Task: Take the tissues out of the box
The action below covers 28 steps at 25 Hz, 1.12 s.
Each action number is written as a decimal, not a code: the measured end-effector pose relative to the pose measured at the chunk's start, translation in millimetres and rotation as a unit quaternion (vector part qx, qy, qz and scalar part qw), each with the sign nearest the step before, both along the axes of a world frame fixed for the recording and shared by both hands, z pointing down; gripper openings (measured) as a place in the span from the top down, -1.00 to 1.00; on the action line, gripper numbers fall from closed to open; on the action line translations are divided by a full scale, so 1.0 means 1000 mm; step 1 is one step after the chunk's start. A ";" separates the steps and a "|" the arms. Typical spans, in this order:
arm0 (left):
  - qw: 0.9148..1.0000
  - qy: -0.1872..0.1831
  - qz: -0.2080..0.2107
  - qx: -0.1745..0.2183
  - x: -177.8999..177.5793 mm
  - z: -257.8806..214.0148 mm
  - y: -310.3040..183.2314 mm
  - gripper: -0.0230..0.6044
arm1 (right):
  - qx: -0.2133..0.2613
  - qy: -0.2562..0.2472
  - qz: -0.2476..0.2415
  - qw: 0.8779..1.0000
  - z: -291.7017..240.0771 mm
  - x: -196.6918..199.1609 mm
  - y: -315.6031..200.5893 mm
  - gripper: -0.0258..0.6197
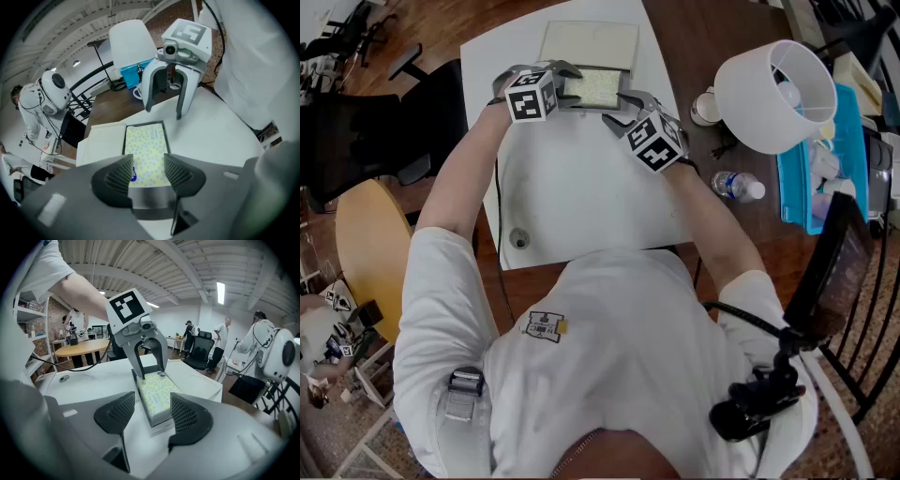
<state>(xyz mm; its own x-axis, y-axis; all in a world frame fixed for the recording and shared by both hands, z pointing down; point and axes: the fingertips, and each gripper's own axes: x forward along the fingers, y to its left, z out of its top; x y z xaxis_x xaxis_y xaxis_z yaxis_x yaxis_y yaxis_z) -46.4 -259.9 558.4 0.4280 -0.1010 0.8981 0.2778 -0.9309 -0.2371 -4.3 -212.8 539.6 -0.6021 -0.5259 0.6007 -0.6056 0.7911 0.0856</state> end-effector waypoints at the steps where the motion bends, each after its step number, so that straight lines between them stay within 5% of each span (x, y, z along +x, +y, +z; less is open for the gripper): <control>1: 1.000 0.000 0.002 -0.012 0.003 0.003 0.000 0.29 | -0.001 0.005 -0.006 1.000 0.001 0.001 -0.006 0.21; 5: 0.999 -0.009 0.016 -0.050 0.012 0.017 0.003 -0.19 | -0.008 0.008 -0.010 1.000 0.007 0.006 -0.019 0.21; 14: 0.999 -0.012 0.036 -0.031 0.018 0.036 -0.018 -0.31 | -0.047 0.012 -0.033 0.998 0.043 -0.002 0.036 0.18; 28: 0.999 -0.008 0.038 -0.036 0.022 0.047 -0.018 -0.22 | -0.050 0.013 -0.021 0.998 0.049 0.004 0.025 0.20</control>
<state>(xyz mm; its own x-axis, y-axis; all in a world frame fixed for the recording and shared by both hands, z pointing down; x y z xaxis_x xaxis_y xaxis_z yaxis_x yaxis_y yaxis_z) -24.5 -278.1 605.3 0.4180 -0.0036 0.9085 0.3518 -0.9213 -0.1655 -0.1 -188.0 588.2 -0.6055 -0.4372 0.6650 -0.5699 0.8214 0.0211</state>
